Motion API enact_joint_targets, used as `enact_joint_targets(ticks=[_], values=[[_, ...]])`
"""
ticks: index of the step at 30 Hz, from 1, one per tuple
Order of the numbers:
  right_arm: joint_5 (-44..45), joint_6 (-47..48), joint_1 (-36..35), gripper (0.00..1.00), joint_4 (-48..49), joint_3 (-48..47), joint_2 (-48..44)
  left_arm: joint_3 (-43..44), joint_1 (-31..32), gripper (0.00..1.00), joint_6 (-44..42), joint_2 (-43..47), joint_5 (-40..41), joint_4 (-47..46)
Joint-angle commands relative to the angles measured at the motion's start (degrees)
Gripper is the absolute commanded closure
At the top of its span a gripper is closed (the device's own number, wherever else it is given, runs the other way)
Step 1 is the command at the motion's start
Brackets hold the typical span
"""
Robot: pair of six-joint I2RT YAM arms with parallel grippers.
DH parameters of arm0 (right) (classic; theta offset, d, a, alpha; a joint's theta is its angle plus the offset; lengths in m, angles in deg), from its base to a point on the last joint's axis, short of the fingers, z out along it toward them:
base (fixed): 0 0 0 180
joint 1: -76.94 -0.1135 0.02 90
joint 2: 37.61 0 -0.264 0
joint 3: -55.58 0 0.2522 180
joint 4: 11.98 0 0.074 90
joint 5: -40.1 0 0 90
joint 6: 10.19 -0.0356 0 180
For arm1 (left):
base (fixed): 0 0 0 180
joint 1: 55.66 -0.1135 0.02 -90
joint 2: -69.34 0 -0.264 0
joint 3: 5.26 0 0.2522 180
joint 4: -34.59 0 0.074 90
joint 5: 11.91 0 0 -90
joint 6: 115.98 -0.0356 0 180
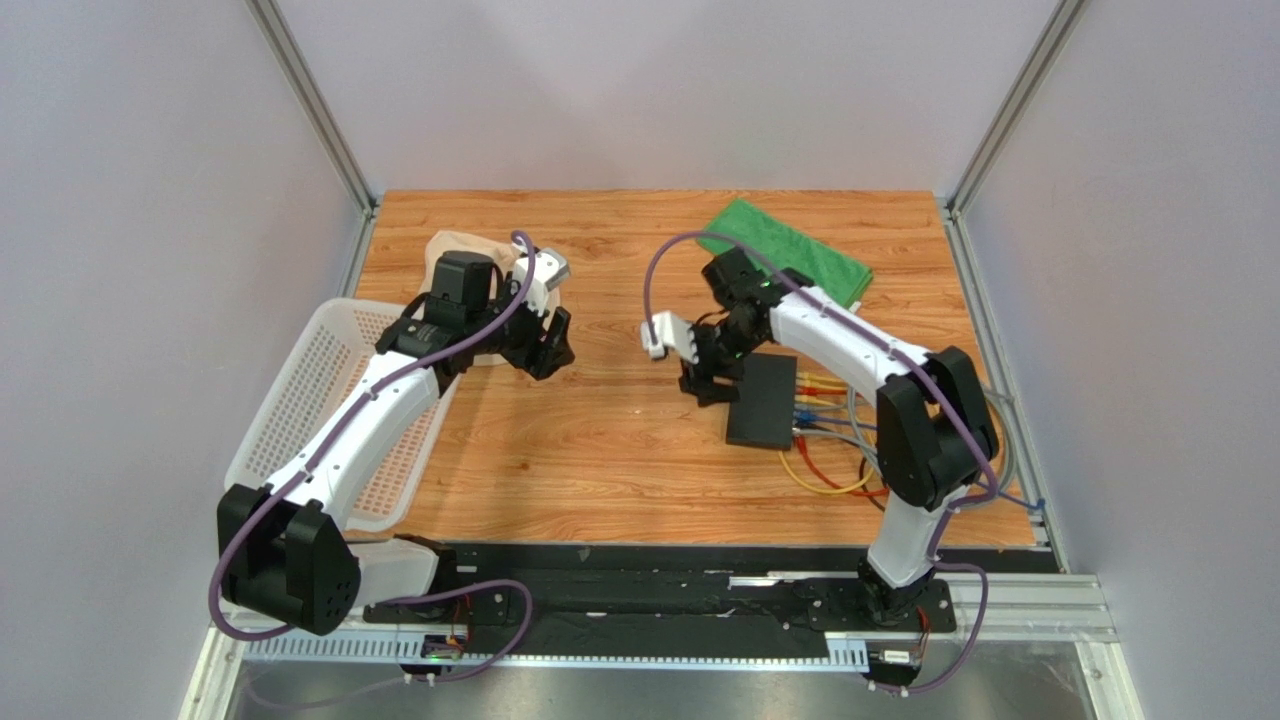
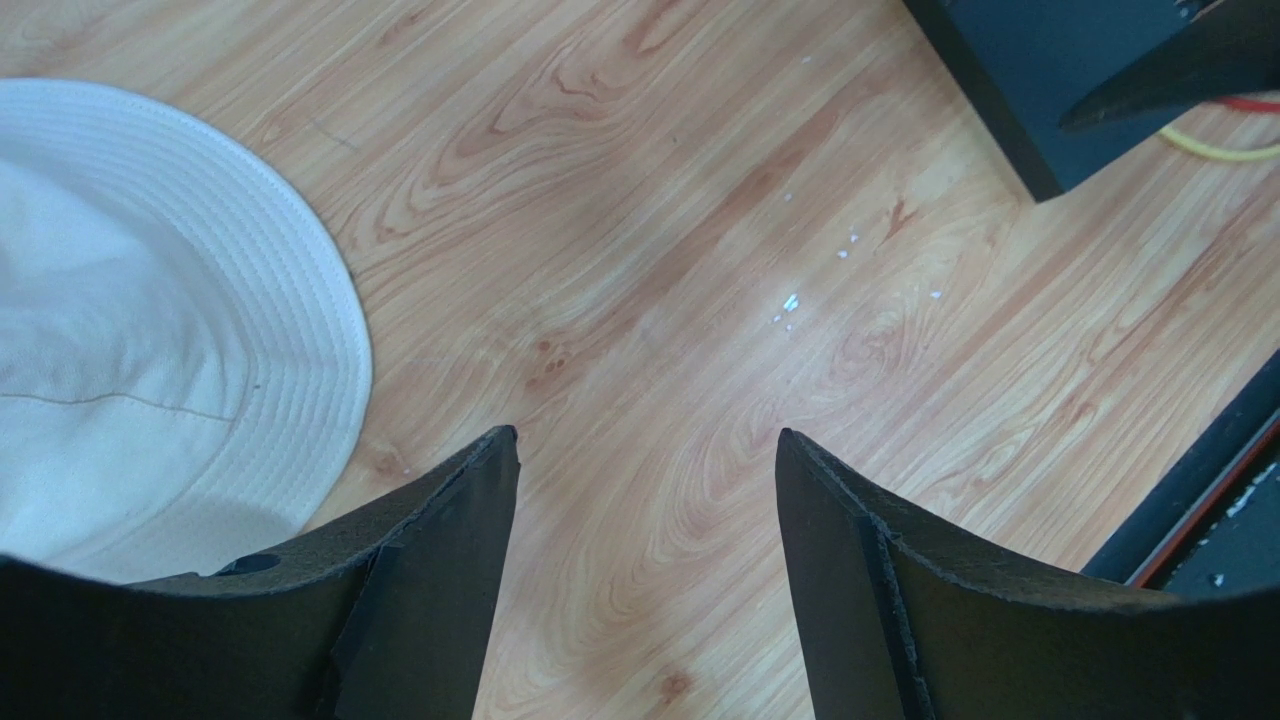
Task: Pull the plug from the switch port
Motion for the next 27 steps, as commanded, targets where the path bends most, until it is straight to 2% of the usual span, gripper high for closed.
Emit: enact_joint_targets(ticks=[1,3,4,7,11,16,27], values=[[-6.65,-21.55,6.49,0.32,1.1,-4.17,-3.58,0.24,-0.29,0.28,4.85,-0.56,-2.97,-5.25],[-5.95,-27.02,8.61,0.32,3.38,-3.48,-2.71,0.32,-0.29,0.28,6.78,-1.97,-3.59,-6.56],[-5.95,-33.75,10.88,0.32,4.26,-3.12,-2.26,0.32,-0.38,0.28,7.49,-2.41,-3.77,-7.18],[-7.17,-41.71,13.88,0.32,8.55,-0.32,-1.38,0.94,-0.38,0.28,9.42,-3.82,-5.08,-8.77],[-4.46,-43.48,13.81,0.32,11.82,4.87,-3.84,2.08,-0.29,0.28,9.69,-5.31,-7.46,-7.54],[4.42,-48.05,14.51,0.31,15.33,8.3,-3.67,1.73,-0.38,0.28,10.82,-5.49,-6.93,-7.45],[10.57,-49.73,17.41,0.3,15.17,10.86,-4.63,1.55,-0.38,0.28,10.48,-5.66,-6.49,-6.57]])
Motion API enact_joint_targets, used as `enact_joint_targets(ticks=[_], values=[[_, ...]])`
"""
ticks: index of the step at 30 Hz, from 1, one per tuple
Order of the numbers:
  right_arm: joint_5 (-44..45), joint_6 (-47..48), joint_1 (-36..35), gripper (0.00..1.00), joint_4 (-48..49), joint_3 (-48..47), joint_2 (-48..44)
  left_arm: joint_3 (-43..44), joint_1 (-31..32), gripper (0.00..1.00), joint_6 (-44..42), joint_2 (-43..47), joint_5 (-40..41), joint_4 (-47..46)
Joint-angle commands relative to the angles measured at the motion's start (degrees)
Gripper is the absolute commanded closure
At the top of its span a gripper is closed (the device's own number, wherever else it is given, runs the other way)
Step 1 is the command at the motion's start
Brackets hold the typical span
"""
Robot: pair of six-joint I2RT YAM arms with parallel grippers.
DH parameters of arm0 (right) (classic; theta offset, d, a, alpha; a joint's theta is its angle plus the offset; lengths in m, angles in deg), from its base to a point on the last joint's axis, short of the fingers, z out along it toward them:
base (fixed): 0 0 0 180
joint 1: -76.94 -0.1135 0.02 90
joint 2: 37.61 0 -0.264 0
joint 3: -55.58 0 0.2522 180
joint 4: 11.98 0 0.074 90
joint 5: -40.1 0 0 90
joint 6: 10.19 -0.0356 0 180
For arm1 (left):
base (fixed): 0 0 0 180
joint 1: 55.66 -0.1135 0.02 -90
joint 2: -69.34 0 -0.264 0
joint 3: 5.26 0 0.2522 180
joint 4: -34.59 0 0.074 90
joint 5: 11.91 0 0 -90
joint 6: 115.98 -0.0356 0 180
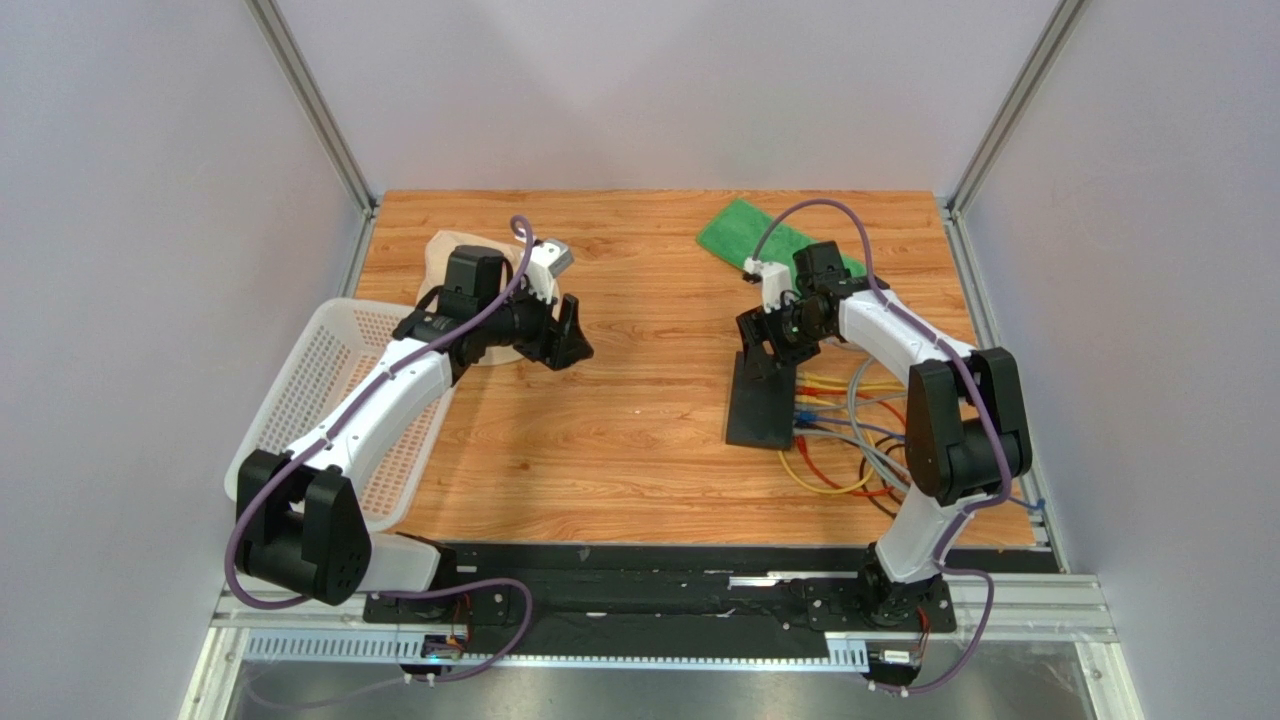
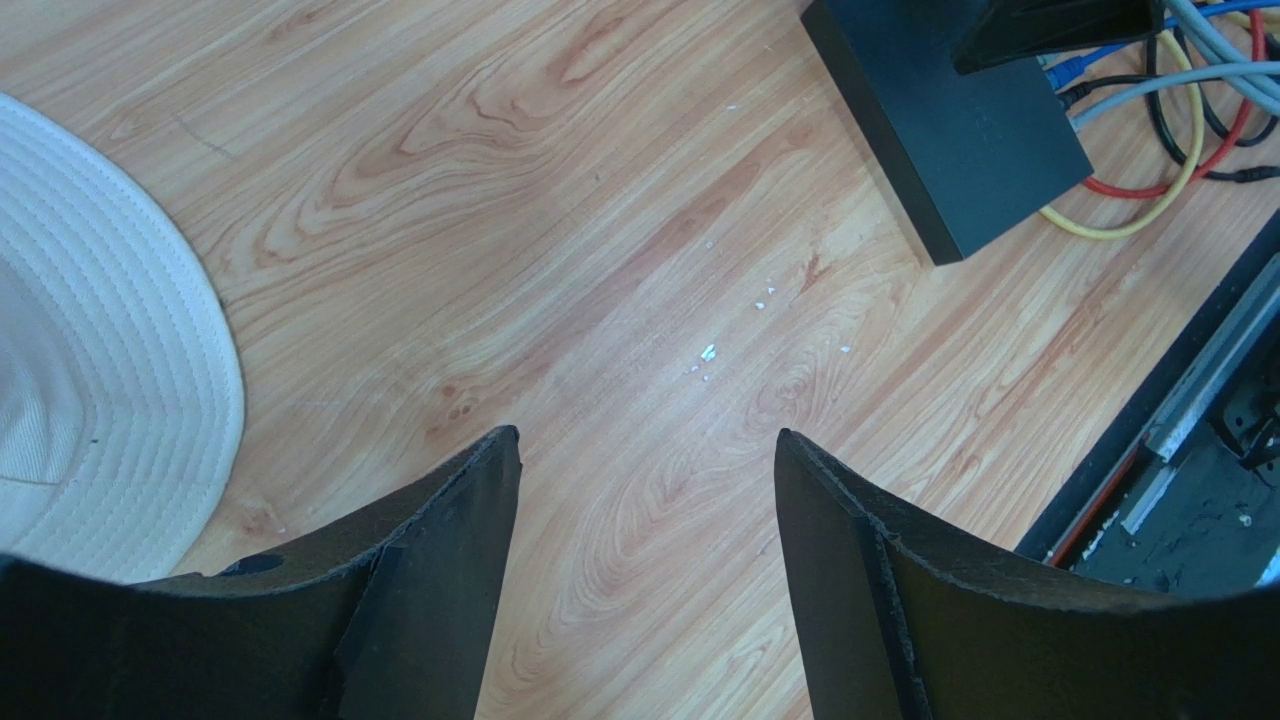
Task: Pull the plug from the switch port
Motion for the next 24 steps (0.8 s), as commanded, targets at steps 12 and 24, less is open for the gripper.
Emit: enact_joint_targets(ticks=[12,24], values=[[11.73,-0.02,1.48,0.25,3.04,5.31,-5.63,1.07,-0.31,0.28,0.47,-1.08,-1.14,-1.37],[8.57,2.44,3.42,0.17,3.3,9.35,-3.17,-0.25,-0.31,0.28,0.47,-0.82,-0.88,-2.16]])
